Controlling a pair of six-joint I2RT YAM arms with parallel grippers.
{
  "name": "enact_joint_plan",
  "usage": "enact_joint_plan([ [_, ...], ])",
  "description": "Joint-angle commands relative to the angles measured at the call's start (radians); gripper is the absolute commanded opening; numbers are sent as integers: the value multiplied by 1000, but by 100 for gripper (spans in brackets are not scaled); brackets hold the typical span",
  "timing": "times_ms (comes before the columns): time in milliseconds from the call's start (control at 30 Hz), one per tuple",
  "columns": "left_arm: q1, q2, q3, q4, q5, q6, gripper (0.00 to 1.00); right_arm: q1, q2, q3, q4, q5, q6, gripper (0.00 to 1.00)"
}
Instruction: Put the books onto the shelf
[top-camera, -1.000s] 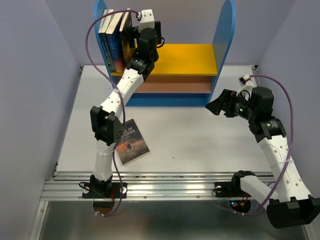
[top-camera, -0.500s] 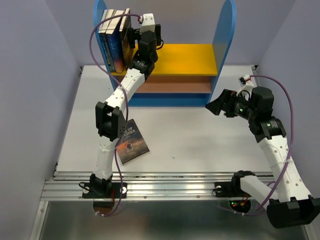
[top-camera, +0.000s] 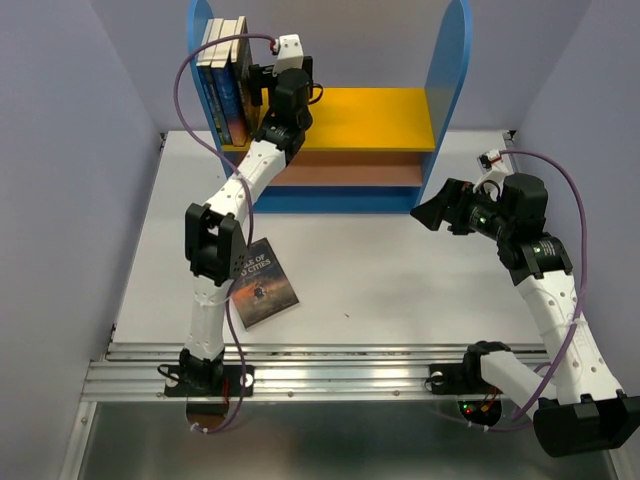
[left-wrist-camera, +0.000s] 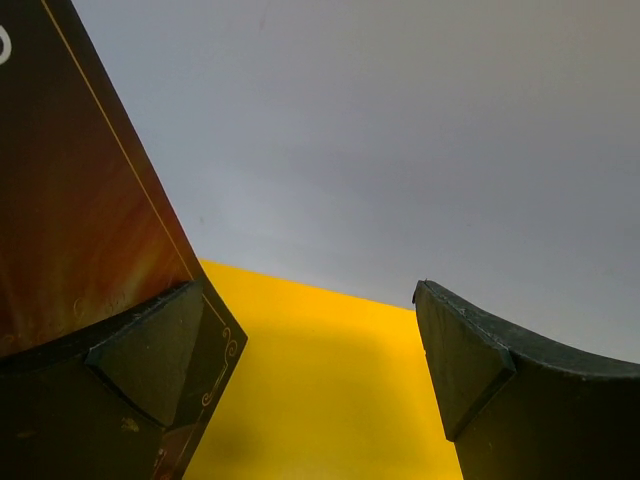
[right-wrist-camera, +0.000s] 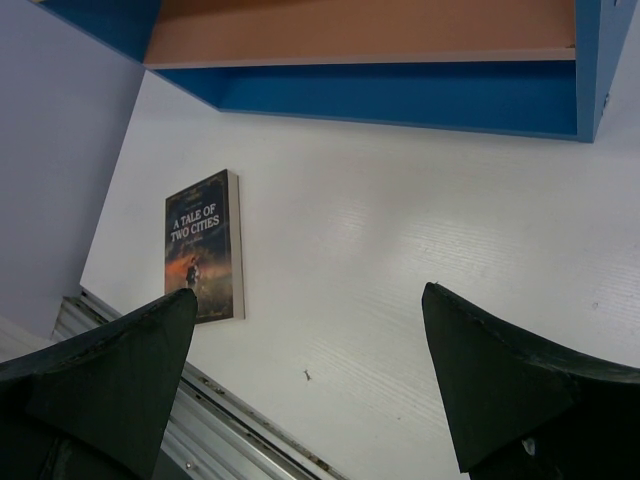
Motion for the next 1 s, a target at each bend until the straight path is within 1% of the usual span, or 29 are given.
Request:
enact_joint_plan([
  [0, 19, -136, -61, 30, -31, -18, 99, 0, -16, 1, 42, 1, -8, 100],
  [200, 24, -251, -207, 73, 15, -47, 99, 0, -16, -1, 40, -2, -5, 100],
  [300, 28, -283, -236, 76, 15, -55, 99, 0, -16, -1, 42, -4, -5, 100],
  [533, 33, -352, -314, 64, 107, -89, 99, 0, -14, -2, 46, -7, -2, 100],
  [667, 35, -382, -328, 55, 188, -110, 99, 0, -14, -2, 45, -7, 0, 100],
  [900, 32, -431, -333, 47, 277, -118, 99, 0, -8, -1, 46, -8, 0, 100],
  [967, 32, -446, -335, 44, 303, -147, 99, 0, -9, -1, 46, -8, -2, 100],
])
